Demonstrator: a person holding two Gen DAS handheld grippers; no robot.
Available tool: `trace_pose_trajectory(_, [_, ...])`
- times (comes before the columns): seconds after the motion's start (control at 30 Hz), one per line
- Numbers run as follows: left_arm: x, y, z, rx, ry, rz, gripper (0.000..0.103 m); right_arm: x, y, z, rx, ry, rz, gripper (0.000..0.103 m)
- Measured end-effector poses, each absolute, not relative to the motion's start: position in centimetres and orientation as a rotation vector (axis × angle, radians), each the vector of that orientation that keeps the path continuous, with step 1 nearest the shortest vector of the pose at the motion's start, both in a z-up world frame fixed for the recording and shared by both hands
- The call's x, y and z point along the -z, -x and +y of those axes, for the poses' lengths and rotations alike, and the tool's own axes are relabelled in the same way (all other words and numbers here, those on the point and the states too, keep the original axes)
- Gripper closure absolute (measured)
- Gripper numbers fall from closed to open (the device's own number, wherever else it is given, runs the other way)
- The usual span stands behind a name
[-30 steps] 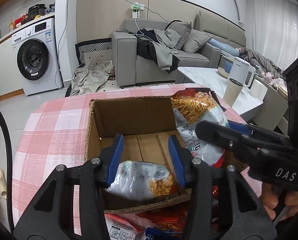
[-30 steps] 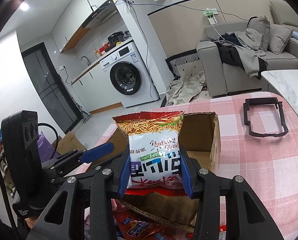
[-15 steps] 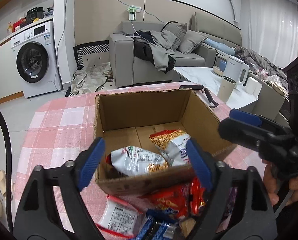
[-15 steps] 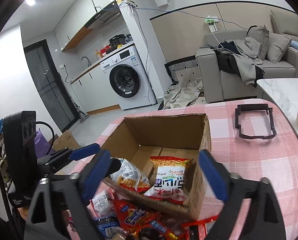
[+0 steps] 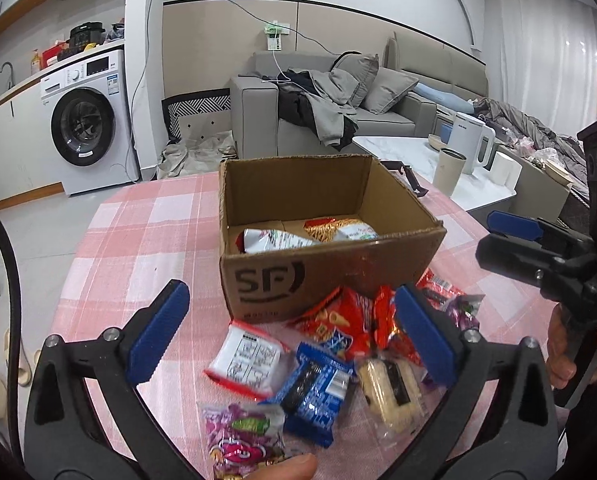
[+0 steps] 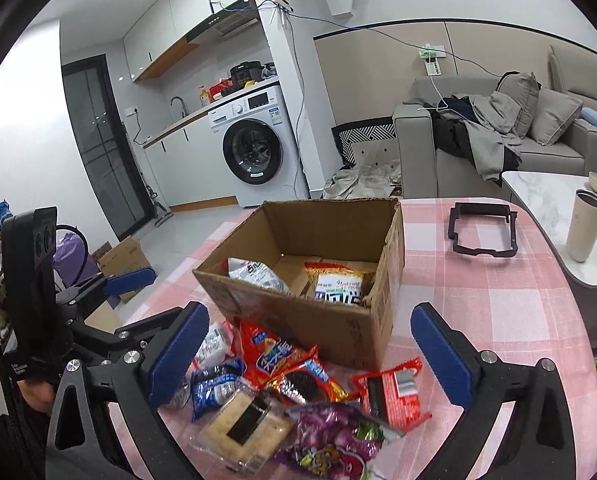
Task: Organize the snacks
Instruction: 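Move the left tool back to the pile and grasp the purple grape candy bag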
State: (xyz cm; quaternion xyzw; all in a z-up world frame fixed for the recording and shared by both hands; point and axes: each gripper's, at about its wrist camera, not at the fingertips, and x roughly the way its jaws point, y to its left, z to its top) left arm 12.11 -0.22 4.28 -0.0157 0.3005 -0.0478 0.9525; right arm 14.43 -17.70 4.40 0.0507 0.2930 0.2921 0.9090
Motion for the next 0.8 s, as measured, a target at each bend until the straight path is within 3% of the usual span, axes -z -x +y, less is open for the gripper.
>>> trace_pose_trajectory(0.8, [-1.3, -6.4, 0.8, 0.034, 0.037, 0.65, 0.001, -0.7, -11.2, -18.9, -0.6, -0.03, 0.704, 0.0])
